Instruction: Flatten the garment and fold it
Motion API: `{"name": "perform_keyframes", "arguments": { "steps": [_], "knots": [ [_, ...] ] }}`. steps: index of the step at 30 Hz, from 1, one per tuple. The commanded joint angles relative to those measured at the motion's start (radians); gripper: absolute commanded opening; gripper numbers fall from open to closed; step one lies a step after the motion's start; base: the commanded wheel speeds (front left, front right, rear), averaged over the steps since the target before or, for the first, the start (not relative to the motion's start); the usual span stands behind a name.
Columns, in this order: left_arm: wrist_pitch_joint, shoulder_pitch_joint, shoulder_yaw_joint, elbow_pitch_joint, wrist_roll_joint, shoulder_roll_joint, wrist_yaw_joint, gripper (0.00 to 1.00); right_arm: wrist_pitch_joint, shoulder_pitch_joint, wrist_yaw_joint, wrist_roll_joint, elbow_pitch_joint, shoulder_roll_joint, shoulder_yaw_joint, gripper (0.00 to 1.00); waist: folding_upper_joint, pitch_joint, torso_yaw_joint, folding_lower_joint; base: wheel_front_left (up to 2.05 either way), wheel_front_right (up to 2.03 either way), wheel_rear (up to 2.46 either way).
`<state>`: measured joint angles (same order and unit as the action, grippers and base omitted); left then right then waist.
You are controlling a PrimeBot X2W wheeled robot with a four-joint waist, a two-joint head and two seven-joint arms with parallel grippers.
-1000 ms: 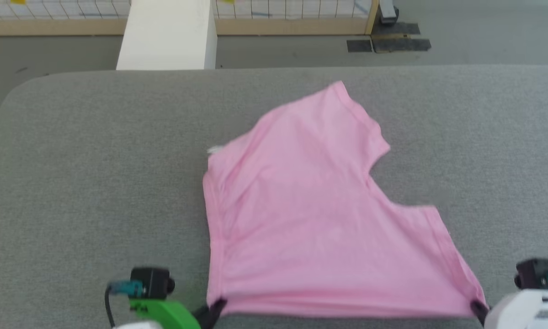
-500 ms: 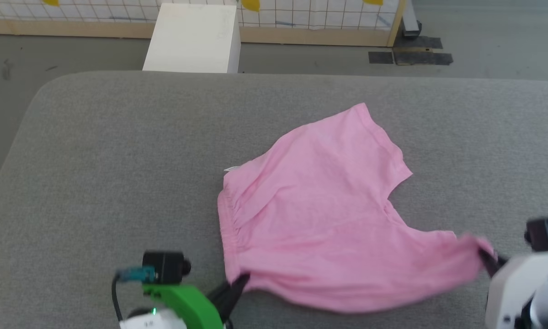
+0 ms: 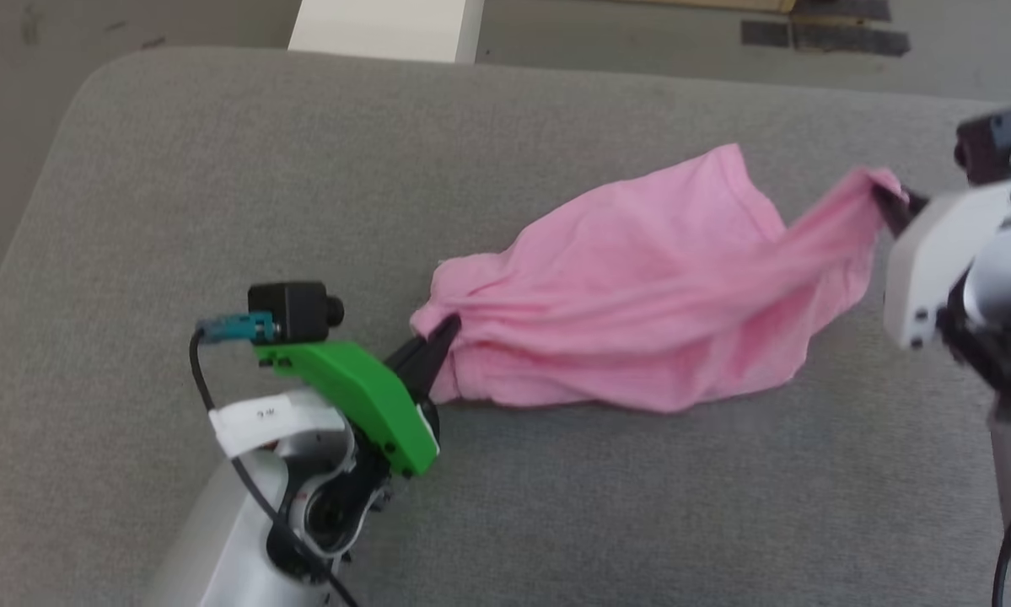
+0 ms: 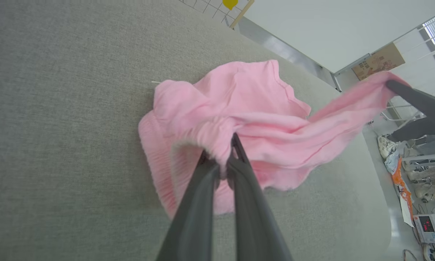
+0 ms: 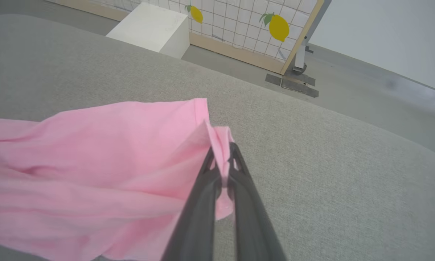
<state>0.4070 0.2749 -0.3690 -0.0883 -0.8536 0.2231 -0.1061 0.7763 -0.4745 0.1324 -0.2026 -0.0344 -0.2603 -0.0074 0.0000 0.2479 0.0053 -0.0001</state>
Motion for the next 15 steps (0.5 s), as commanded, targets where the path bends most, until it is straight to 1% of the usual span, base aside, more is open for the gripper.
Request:
{"name": "perform_keyframes", "arguments": {
  "steps": [1, 4, 9, 15],
  "knots": [
    [-0.008, 0.034, 0.005, 0.022, -0.006, -0.008, -0.001, 0.00, -0.028, -0.045, -0.002, 0.001, 0.039, -0.003, 0.010, 0.00, 0.0000, 0.054, 0.041, 0.0001, 0.00, 0.00, 0.00],
    [-0.021, 0.084, 0.009, 0.078, 0.000, -0.024, -0.001, 0.00, -0.080, -0.140, -0.002, 0.004, 0.153, -0.012, 0.040, 0.00, 0.0000, 0.092, 0.061, 0.0001, 0.00, 0.00, 0.00],
    [-0.057, 0.146, 0.014, 0.171, 0.022, -0.051, -0.016, 0.00, -0.155, -0.271, -0.002, 0.014, 0.334, -0.029, 0.100, 0.00, 0.0000, 0.150, 0.088, 0.0001, 0.00, 0.00, 0.00],
    [-0.091, 0.178, 0.002, 0.253, 0.030, -0.084, -0.009, 0.00, -0.185, -0.367, -0.002, 0.018, 0.519, -0.030, 0.147, 0.00, 0.0000, 0.193, 0.111, 0.0001, 0.00, 0.00, 0.00]
  ]
}}
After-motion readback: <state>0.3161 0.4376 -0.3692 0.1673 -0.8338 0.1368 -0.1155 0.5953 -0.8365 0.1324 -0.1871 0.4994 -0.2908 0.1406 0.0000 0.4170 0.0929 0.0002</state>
